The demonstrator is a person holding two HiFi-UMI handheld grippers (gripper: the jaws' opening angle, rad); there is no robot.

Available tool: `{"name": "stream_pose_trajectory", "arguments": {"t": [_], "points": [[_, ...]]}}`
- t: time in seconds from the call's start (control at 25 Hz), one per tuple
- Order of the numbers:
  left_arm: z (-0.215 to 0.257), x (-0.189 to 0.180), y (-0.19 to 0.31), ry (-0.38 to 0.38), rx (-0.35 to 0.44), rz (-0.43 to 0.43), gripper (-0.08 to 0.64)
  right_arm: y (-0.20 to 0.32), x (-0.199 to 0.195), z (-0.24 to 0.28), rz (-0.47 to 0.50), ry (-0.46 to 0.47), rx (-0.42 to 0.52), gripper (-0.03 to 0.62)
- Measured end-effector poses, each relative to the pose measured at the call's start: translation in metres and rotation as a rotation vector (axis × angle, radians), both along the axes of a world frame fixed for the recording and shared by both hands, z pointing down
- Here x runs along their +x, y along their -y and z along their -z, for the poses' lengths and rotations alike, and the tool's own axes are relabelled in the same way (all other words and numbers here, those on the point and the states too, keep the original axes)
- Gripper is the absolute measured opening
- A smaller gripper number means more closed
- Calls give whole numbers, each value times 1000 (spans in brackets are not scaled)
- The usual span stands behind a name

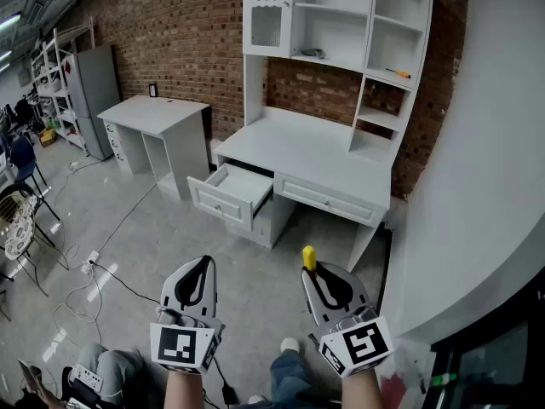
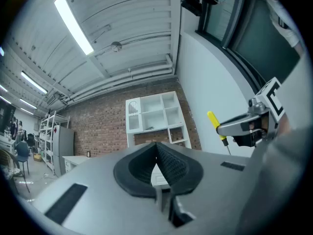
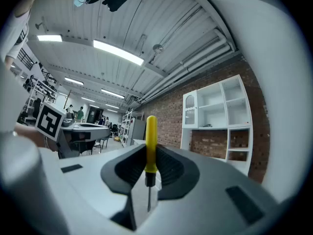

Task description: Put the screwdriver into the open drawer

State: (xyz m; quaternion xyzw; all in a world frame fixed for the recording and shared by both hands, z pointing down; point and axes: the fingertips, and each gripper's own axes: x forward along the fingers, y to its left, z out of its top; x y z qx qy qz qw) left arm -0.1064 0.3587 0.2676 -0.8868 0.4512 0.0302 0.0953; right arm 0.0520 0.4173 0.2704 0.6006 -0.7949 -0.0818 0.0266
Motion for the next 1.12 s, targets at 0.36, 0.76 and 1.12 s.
{"name": "stream_pose_trajectory", "arguments": {"t": [0.36, 0.76, 1.12], "points": [[-14, 25, 62, -4, -9, 7, 14, 59, 28, -15, 4, 4, -28, 71], [-15, 76, 168, -9, -51, 78, 14, 174, 84, -11, 75, 23, -48, 71], [-15, 124, 243, 1, -56, 166, 14, 269, 129, -8, 178, 16, -59, 71]]}}
